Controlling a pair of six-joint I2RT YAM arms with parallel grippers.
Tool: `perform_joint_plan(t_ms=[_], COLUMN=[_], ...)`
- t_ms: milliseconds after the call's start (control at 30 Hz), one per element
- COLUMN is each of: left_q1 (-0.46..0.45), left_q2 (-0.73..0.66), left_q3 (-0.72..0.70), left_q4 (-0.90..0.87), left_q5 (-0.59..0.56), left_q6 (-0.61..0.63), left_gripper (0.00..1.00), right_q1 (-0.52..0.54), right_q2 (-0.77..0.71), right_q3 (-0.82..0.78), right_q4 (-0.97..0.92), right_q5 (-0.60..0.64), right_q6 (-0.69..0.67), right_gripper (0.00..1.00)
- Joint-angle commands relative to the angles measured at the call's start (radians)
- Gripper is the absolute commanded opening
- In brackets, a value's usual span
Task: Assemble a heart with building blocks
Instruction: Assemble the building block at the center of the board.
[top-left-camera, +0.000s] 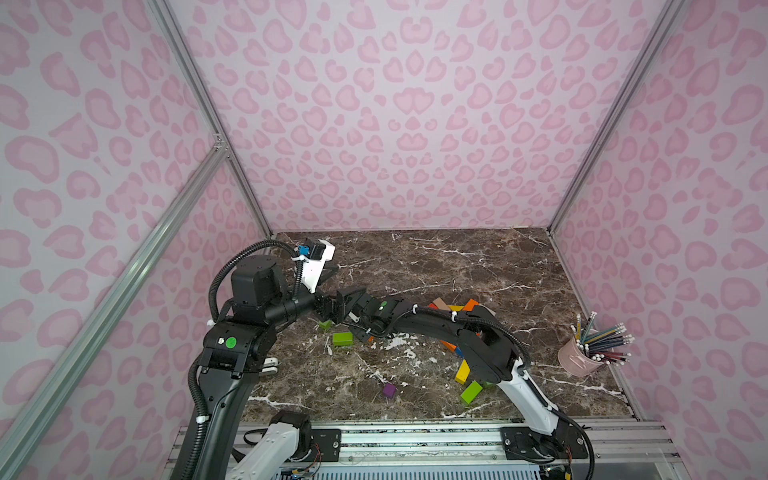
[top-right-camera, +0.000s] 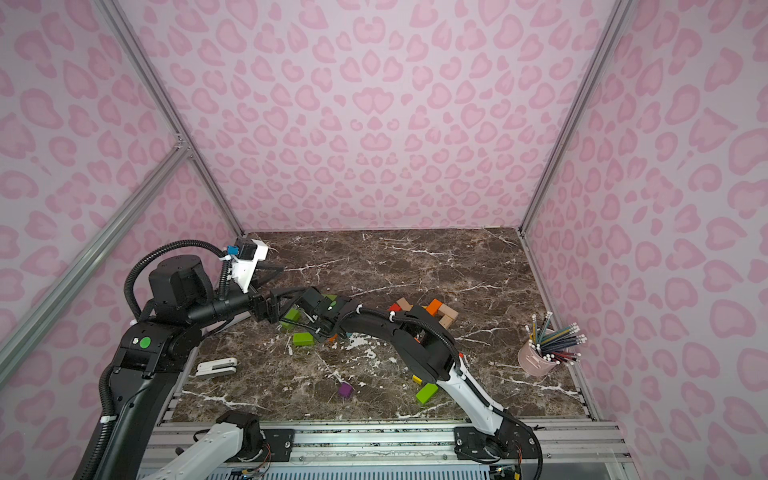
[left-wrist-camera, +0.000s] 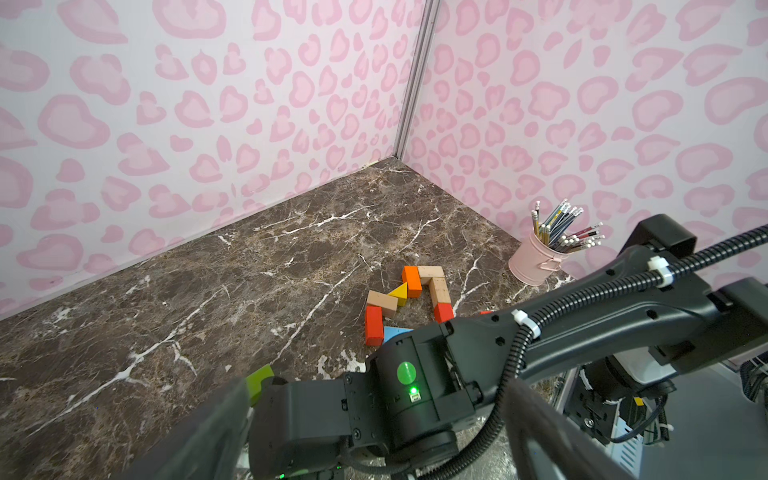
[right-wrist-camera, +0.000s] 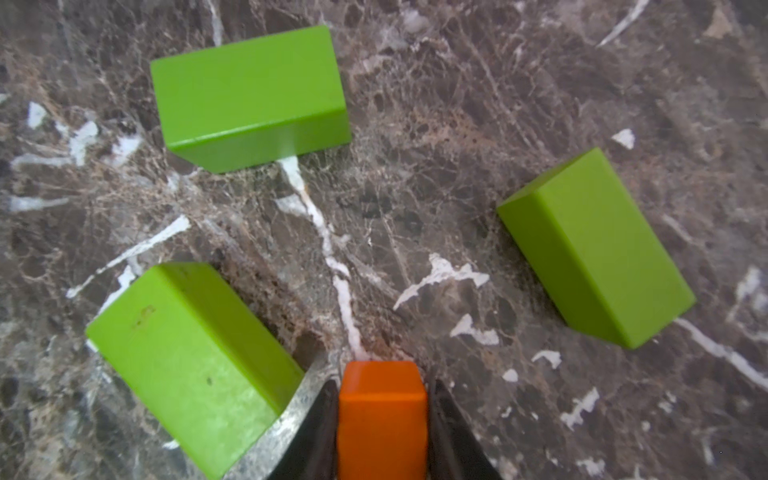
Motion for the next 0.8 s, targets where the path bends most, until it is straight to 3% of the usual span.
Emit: perform_joint_plan(t_ms=[0, 767], left_q1=[-0.002, -0.002], left_q2=[-0.003, -0.001], left_q3=[-0.003, 0.0], left_q4=[0.024, 0.025], left_q5=[0.005, 0.005], left_q6=[-0.001, -0.002], left_gripper=[0.97, 0.97], right_q1=[-0.002, -0.016], right_q2=[0.007, -0.01], right_q3=[0.016, -0.014], right_q4=[-0.029, -0.021], right_q5=[0.016, 0.016], right_q6=[0.027, 0.043], right_gripper=[0.28, 0.28])
